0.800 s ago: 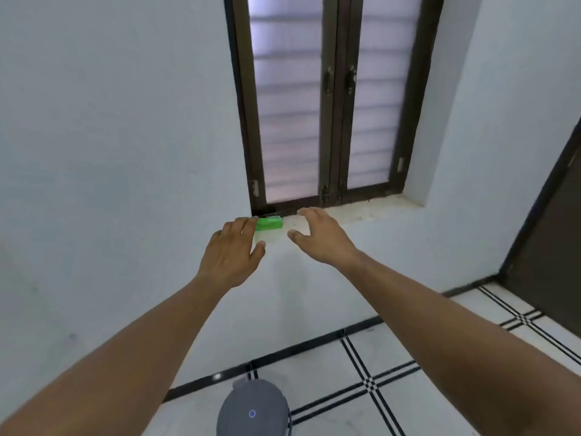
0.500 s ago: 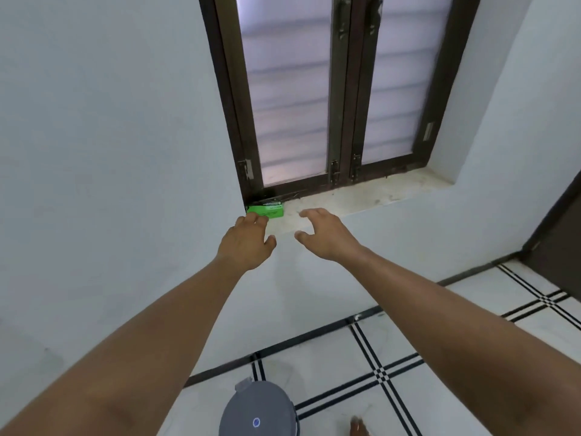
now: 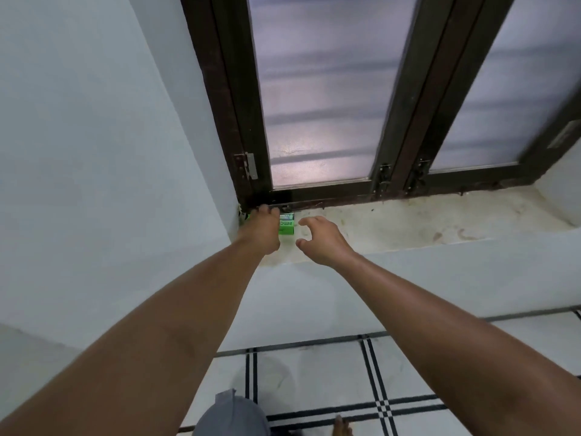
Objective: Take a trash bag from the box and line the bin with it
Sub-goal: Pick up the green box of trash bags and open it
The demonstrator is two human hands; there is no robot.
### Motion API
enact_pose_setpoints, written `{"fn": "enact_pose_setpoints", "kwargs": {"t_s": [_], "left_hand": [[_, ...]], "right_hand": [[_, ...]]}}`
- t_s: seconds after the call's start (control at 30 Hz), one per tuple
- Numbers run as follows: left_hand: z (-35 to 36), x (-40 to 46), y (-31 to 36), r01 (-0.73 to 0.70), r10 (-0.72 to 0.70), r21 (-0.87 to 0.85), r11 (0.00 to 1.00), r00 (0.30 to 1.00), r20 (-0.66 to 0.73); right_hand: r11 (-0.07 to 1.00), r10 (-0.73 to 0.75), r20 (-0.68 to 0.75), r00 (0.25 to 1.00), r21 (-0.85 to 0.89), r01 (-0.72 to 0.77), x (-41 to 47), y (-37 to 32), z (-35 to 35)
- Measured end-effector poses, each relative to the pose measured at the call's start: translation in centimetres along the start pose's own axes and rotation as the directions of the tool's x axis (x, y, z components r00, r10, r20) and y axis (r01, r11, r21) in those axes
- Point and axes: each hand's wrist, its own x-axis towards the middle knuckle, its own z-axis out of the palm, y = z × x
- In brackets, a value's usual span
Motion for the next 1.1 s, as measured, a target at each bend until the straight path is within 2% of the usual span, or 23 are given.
{"fn": "enact_pose_setpoints", "kwargs": {"t_s": [0.2,0.33,0.4,0.47,0.5,0.57,0.6,0.7,0.87,0.93,0.97,1.07,1.1], "left_hand": [[1.4,4.8,-0.7,0.084,-0.09,0.143,0.986,0.995,0.039],[2.0,5.4,-1.3,0.108,-0.11,0.156,0.982,0.994,0.0],[2.0,5.5,-1.4,0.086,-0.084,0.096,0.992,0.996,-0.018],[1.8,5.7,-1.3,0.045,-0.053,-0.129,0.991,0.997,-0.058],[1.4,5.8,-1.2,0.005,-0.036,-0.314,0.949,0.995,-0.093],[0.4,5.3,-0.7,-0.09,-0.021,-0.649,0.756,0.987,-0.161],[0.0,5.1,-0.5,-0.124,-0.03,-0.739,0.662,0.981,-0.191],[-0.3,5.0,-0.4,-0.169,-0.067,-0.85,0.499,0.97,-0.232],[-0.5,5.2,0.5,-0.188,-0.065,-0.977,0.103,0.979,-0.195],[-0.8,5.3,1.2,-0.175,-0.097,-0.984,0.029,0.979,-0.177],[-0.9,5.4,1.5,-0.167,-0.114,-0.986,0.023,0.979,-0.169],[-1.1,5.5,2.6,-0.154,-0.167,-0.987,0.054,0.973,-0.161],[-1.3,5.5,2.8,-0.152,-0.19,-0.984,0.096,0.967,-0.168]], "right_hand": [[1.0,0.009,0.024,1.0,0.013,-0.009,5.6,0.9,0.8],[1.0,0.003,0.068,0.998,-0.012,-0.002,7.9,1.1,1.6],[0.999,0.006,0.062,0.998,-0.033,-0.004,8.5,1.1,1.8],[0.998,-0.029,0.051,0.998,-0.058,0.032,8.9,1.1,1.8],[0.997,-0.057,0.047,0.997,-0.055,0.06,9.1,1.1,1.5],[0.996,-0.087,0.035,0.996,-0.011,0.087,9.3,1.2,0.8],[0.996,-0.085,0.019,0.996,0.017,0.084,9.3,1.3,0.3],[0.994,-0.061,-0.028,0.998,0.085,0.063,9.0,2.1,-1.6],[0.993,-0.075,-0.036,0.997,0.088,0.078,7.8,3.5,-3.6],[0.992,-0.085,-0.062,0.994,0.088,0.09,7.1,4.0,-3.9],[0.992,-0.095,-0.08,0.992,0.078,0.101,6.8,4.2,-4.0],[0.99,-0.132,-0.113,0.985,0.032,0.137,6.1,4.7,-4.4],[0.99,-0.14,-0.112,0.984,0.011,0.142,6.0,4.8,-4.4]]}}
